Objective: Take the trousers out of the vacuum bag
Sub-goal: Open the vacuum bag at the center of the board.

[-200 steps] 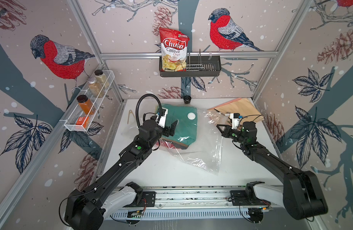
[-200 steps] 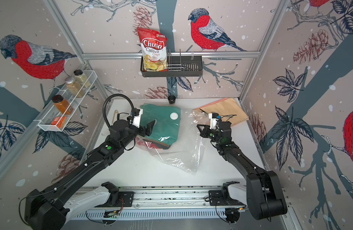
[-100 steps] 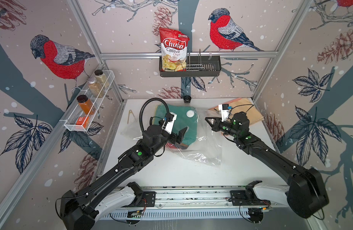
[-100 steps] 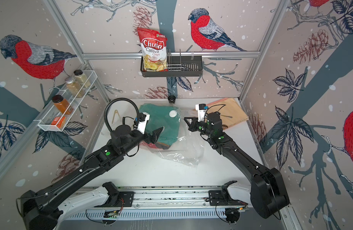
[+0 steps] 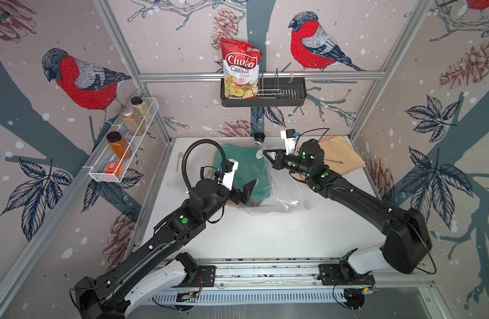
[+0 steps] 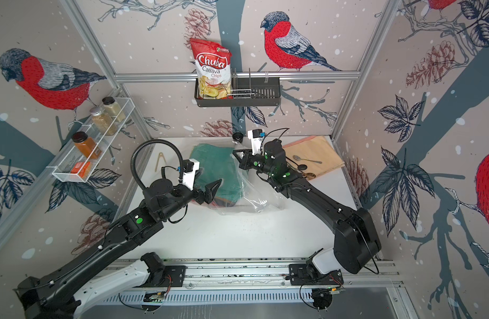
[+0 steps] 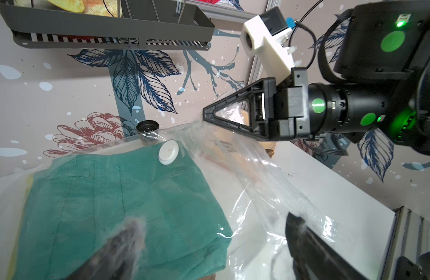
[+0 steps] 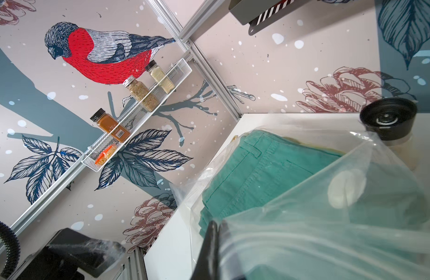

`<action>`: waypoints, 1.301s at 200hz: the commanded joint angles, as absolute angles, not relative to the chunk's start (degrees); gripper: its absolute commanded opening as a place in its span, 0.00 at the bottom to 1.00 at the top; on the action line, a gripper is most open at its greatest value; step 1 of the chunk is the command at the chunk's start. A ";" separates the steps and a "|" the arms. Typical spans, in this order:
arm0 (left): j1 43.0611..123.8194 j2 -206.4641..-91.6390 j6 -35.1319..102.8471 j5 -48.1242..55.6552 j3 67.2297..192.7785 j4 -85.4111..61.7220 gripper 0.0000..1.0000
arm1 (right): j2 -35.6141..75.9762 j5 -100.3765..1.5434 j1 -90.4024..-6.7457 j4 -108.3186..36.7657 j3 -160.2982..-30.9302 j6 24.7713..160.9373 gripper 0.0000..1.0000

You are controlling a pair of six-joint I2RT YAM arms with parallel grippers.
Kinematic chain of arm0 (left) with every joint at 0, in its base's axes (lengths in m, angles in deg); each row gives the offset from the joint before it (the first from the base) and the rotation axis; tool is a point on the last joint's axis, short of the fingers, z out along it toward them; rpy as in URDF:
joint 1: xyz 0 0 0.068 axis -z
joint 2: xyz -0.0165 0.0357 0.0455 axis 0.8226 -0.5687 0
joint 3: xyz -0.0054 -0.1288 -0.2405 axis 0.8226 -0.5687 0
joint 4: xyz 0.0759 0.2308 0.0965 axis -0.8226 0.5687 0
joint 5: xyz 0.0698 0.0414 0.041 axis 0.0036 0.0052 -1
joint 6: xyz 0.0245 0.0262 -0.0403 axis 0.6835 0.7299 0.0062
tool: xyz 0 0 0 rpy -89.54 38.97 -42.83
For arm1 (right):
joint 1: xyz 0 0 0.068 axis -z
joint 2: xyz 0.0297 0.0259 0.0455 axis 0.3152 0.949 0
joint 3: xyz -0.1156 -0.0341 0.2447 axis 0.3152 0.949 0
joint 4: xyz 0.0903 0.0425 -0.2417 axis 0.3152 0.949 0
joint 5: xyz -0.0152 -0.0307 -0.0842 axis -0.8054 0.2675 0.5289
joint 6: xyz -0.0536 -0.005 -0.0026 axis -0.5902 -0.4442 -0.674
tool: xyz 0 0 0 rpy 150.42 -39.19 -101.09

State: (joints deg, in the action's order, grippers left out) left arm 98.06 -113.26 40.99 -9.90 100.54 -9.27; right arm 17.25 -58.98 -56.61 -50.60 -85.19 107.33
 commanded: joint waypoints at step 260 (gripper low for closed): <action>111.59 -143.32 22.72 -27.69 104.15 -37.65 0.89 | 9.69 -47.62 -58.89 -59.59 -78.86 112.83 0.00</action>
